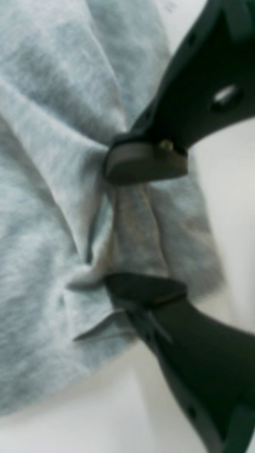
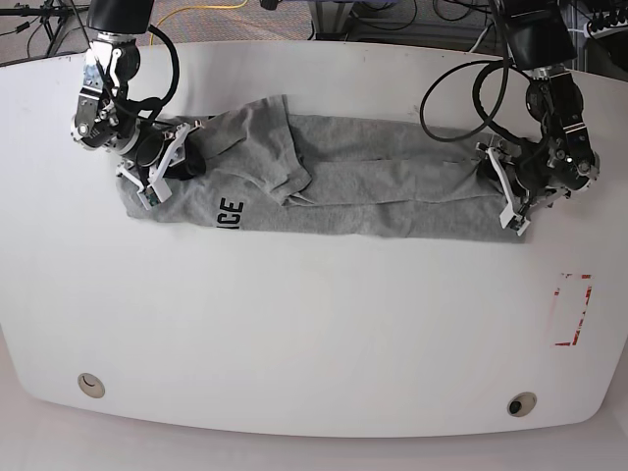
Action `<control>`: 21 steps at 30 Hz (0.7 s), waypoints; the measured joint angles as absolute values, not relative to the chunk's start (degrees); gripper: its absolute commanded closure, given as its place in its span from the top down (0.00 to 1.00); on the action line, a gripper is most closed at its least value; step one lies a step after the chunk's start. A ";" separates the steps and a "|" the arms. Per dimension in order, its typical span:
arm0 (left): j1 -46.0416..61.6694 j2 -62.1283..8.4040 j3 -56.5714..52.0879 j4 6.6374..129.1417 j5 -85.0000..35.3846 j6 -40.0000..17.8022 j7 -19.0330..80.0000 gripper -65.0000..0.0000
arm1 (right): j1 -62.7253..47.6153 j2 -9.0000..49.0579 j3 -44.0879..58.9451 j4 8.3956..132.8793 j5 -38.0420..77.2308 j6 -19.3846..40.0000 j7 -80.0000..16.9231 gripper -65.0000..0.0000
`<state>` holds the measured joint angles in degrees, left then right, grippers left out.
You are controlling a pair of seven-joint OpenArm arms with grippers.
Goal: Fold the T-shirt properly
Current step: 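Move the left gripper to the strip's other end and grasp it, then fold the held end over toward the right gripper with left gripper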
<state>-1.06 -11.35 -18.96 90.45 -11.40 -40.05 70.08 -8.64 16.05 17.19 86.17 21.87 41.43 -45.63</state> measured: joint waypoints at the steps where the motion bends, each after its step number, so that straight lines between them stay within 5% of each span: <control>1: -0.91 -11.33 -19.81 91.74 -11.33 -40.32 70.63 0.66 | -8.60 16.05 17.19 86.17 21.87 41.43 -45.65 0.21; 10: -4.34 -11.97 -32.77 96.25 -21.12 -39.94 75.53 0.68 | -8.64 16.05 17.19 86.15 21.82 41.41 -45.60 0.21; 21: -4.29 -14.22 -37.89 83.42 -27.31 -39.90 74.50 0.68 | -8.71 16.03 17.21 86.15 21.69 41.41 -45.54 0.21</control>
